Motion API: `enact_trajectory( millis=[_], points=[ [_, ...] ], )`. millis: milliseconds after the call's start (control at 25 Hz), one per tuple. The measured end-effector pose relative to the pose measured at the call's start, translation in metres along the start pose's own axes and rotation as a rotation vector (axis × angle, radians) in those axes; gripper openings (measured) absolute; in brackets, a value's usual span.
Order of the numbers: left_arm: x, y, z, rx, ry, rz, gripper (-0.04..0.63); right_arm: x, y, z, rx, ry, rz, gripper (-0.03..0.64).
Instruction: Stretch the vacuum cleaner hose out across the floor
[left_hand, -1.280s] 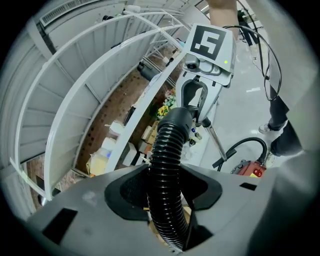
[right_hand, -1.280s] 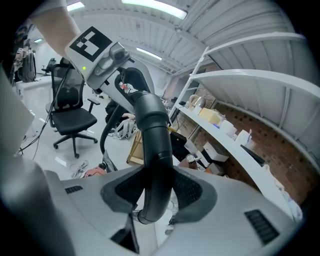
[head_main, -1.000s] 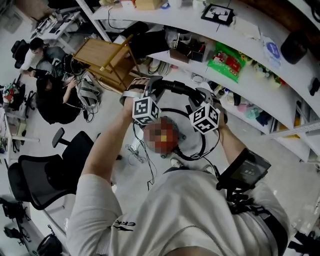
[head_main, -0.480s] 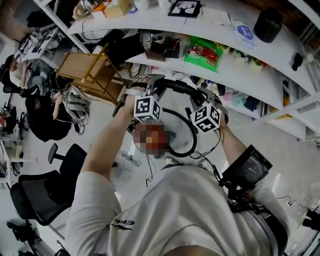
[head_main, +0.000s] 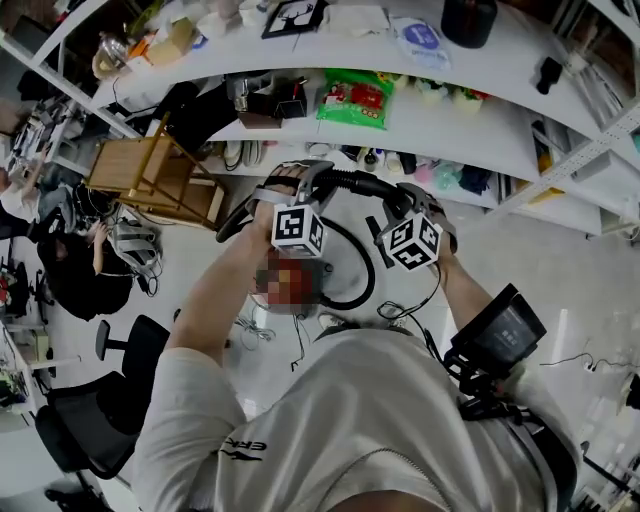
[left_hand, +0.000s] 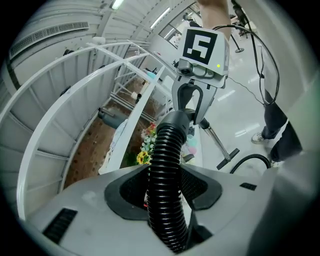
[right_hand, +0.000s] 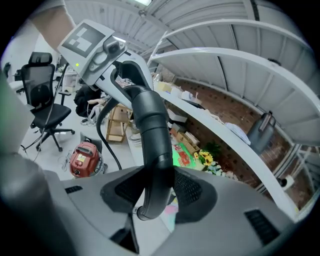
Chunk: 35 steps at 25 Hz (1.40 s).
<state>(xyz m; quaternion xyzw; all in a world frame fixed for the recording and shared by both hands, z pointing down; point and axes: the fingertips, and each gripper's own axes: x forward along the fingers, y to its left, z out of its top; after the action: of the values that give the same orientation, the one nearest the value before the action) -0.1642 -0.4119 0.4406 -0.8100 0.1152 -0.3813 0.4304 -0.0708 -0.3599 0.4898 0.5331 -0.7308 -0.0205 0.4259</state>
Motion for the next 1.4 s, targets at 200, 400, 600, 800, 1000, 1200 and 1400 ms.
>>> enact_trajectory(
  millis=[200, 400, 600, 800, 1000, 1200, 1400],
  points=[
    [0.025, -0.021, 0.048, 0.003, -0.049, -0.04, 0.173, -0.022, -0.018, -0.051, 0.01, 0.048, -0.035, 0.171],
    [0.053, -0.038, 0.102, 0.009, -0.122, -0.097, 0.173, -0.046, -0.041, -0.106, 0.038, 0.12, -0.076, 0.17],
    [0.076, -0.06, 0.158, 0.017, -0.197, -0.156, 0.173, -0.072, -0.058, -0.161, 0.071, 0.193, -0.116, 0.17],
    [0.09, -0.084, 0.214, 0.042, -0.281, -0.218, 0.173, -0.107, -0.069, -0.213, 0.116, 0.267, -0.176, 0.17],
    [0.096, -0.112, 0.258, 0.063, -0.368, -0.293, 0.173, -0.138, -0.067, -0.257, 0.168, 0.347, -0.244, 0.17],
    [0.097, -0.137, 0.292, 0.052, -0.435, -0.361, 0.173, -0.166, -0.063, -0.291, 0.197, 0.434, -0.302, 0.172],
    [0.096, -0.162, 0.329, 0.046, -0.481, -0.415, 0.173, -0.197, -0.056, -0.325, 0.253, 0.491, -0.358, 0.17]
  ],
)
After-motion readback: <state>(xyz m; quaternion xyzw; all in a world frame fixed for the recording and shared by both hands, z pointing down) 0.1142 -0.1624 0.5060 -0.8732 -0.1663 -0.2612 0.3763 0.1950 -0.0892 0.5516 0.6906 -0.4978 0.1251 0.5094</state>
